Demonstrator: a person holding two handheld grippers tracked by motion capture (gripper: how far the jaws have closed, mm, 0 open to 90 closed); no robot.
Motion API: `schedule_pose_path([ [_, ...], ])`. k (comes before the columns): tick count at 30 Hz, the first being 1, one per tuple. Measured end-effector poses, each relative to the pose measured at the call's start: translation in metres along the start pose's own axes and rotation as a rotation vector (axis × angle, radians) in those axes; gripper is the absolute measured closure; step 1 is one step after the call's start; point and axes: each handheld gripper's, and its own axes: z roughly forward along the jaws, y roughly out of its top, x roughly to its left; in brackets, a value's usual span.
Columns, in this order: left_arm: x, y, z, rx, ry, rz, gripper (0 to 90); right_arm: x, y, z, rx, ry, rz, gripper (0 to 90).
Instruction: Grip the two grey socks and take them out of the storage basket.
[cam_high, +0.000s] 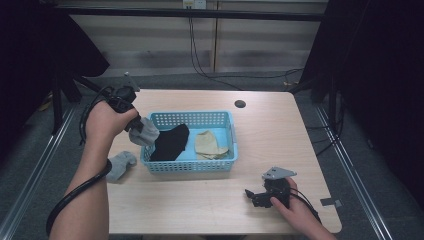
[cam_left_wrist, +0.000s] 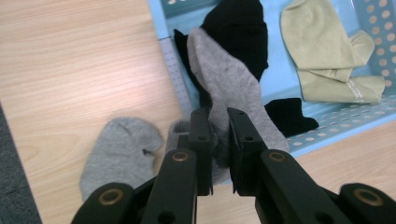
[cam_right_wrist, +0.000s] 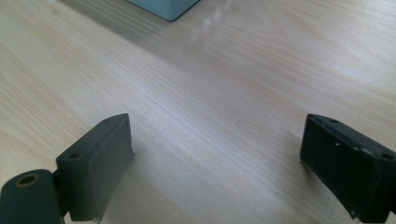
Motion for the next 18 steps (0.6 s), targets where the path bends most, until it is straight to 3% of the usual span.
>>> schedule_pose_path([
  [11,0.026,-0.017,-0.012,-0.007,0.041,-0.04,81.1,0.0,0.0,0.0,0.0,-0.001,0.001,8.6],
  [18,0.045,-0.031,-0.006,-0.027,0.054,-0.067,80.5,0.0,0.0,0.0,-0.002,0.001,0.001,8.6],
])
